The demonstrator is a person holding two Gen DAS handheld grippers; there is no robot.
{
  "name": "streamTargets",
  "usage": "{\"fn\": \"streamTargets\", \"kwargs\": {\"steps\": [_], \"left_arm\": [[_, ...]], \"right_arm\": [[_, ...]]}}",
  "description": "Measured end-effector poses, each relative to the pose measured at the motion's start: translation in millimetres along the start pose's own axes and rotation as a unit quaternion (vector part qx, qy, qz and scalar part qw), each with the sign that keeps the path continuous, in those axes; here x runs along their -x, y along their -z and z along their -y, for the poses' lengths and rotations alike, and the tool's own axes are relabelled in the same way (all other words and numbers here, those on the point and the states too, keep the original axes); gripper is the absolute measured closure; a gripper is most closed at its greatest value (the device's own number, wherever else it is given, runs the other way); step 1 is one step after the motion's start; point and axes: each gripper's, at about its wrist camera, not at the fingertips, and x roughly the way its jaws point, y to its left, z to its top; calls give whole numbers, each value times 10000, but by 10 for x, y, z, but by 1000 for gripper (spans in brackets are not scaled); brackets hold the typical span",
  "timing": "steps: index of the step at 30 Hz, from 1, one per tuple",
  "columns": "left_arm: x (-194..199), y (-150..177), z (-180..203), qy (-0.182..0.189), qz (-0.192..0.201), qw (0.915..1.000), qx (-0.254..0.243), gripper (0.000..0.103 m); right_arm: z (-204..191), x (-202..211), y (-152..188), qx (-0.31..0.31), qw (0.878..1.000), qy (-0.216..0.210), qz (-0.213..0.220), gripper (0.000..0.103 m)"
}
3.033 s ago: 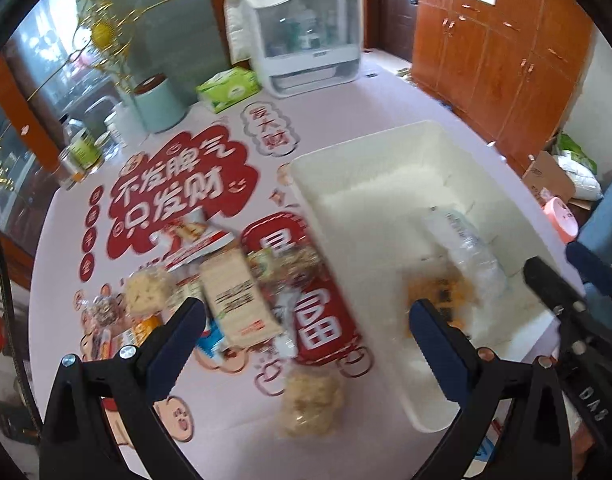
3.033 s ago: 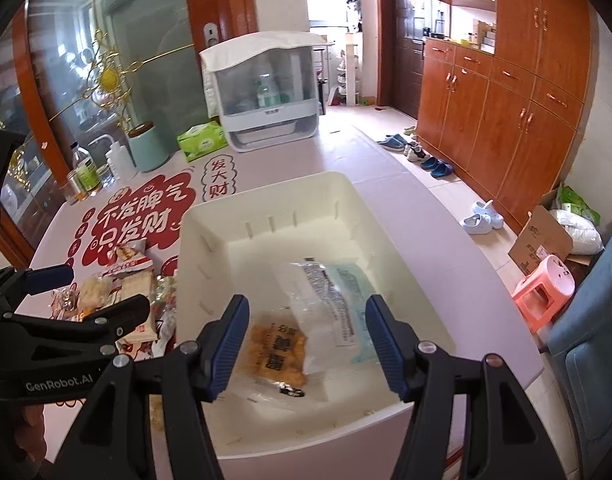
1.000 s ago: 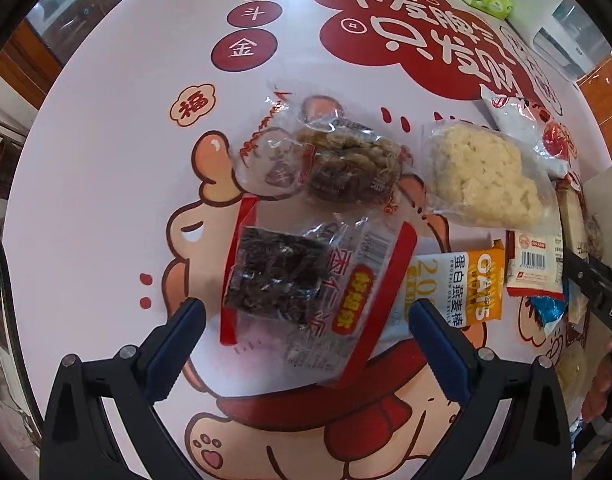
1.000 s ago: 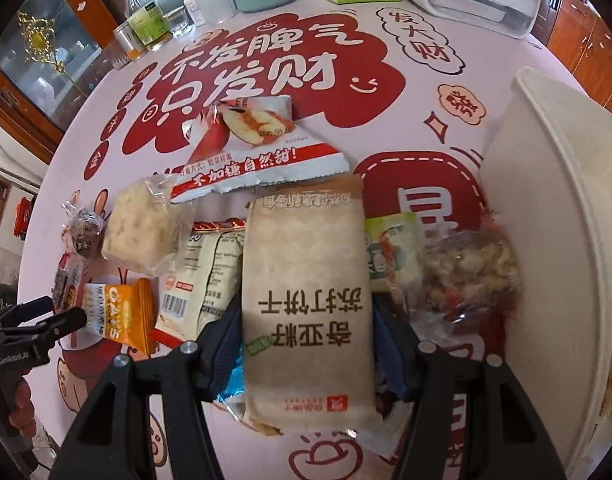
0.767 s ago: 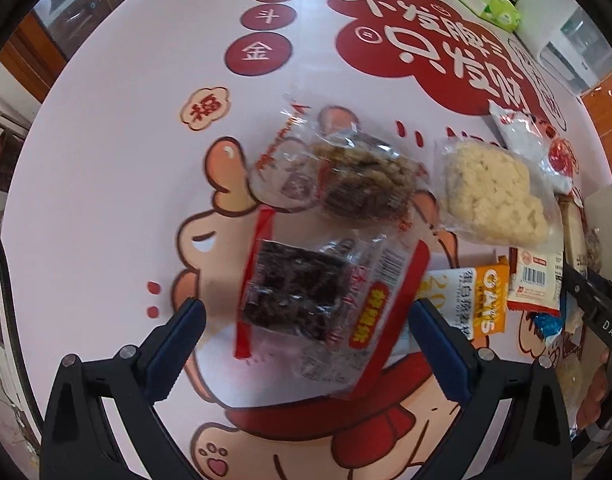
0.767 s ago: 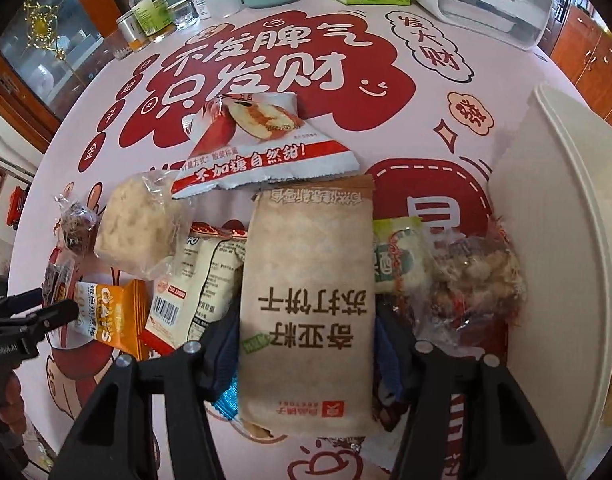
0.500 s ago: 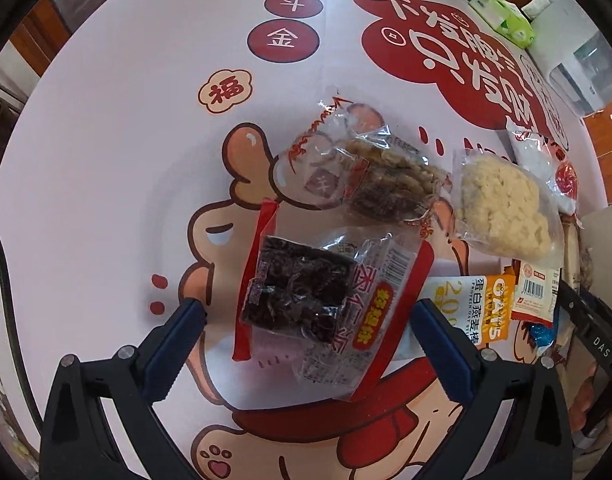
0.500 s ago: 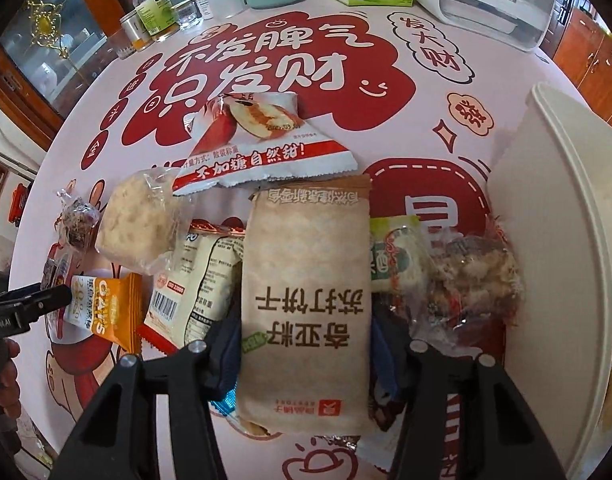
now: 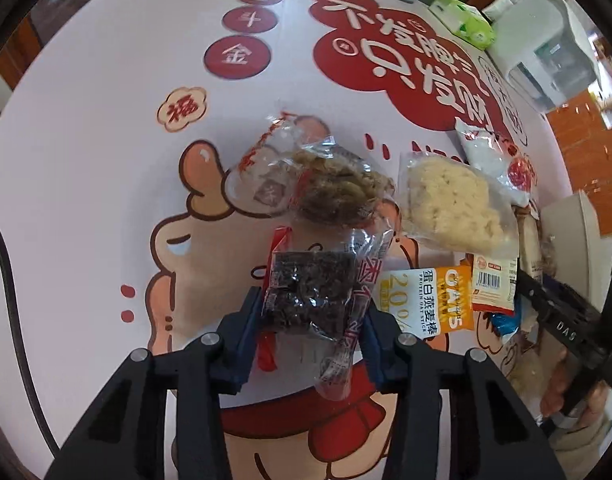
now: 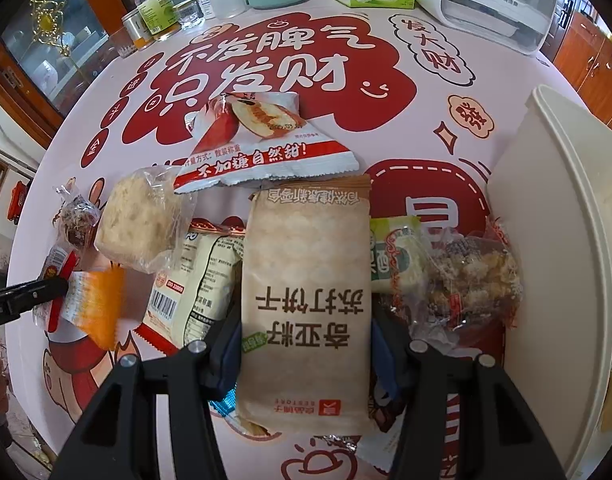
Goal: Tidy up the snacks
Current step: 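Grasp a dark nut pack with the left tool while the right grasps a biscuit bag, then carry both packs into the white tray and open both tools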
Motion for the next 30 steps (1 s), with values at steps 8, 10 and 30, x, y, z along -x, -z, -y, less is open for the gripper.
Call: {"fn": "streamTargets", "kwargs": {"steps": [8,10,30], "left_arm": [[166,100,130,-382,222,9988,-207,62],[299,161,156,-388,315,9985,-240,62],[1713,571,1914,250,1595,9723,-1693,62]], "right_arm": [[14,129,44,-62,9997,-98,195,50],[32,225,63,-85,9992,-226,323,50],[267,1808,467,-55,9772,-1134,1791,50]]}}
